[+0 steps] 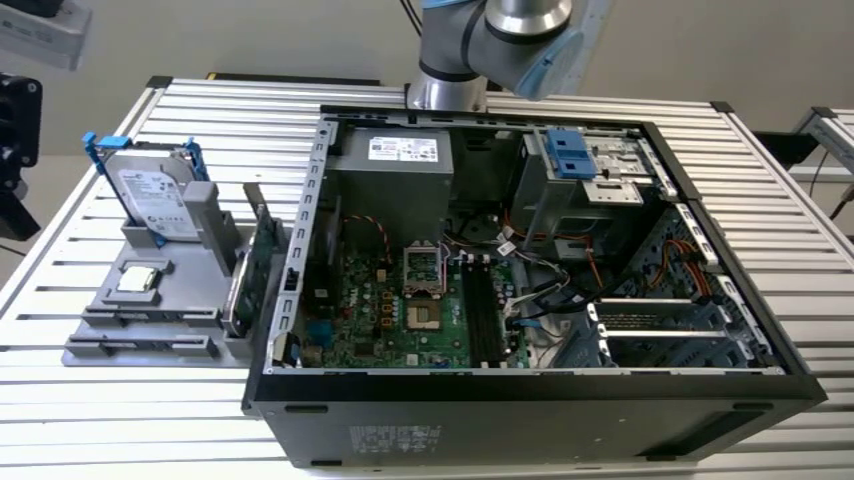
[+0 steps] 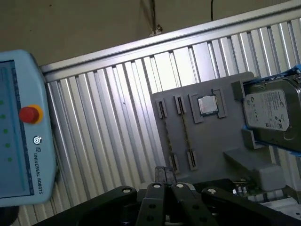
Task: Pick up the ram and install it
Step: 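Pick up the ram and move it above insertion slot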
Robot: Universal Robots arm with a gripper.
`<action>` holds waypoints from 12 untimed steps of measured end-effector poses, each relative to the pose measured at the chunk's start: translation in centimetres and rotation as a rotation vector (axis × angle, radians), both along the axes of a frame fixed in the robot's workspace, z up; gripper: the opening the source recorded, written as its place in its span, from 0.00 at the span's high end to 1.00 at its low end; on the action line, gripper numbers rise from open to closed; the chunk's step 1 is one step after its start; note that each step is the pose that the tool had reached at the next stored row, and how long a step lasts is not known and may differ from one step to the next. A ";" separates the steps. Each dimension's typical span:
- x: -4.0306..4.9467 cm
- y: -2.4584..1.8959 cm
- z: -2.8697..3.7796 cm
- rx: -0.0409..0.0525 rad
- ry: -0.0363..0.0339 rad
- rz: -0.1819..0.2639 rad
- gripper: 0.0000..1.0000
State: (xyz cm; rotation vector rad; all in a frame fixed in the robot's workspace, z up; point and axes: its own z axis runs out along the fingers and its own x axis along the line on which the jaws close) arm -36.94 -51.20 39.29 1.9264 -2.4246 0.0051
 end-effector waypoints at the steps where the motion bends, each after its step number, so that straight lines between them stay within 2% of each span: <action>1: 0.00 0.00 0.00 0.0000 0.0000 0.016 1.00; 12: 0.00 0.01 0.00 0.0000 0.0000 0.180 1.00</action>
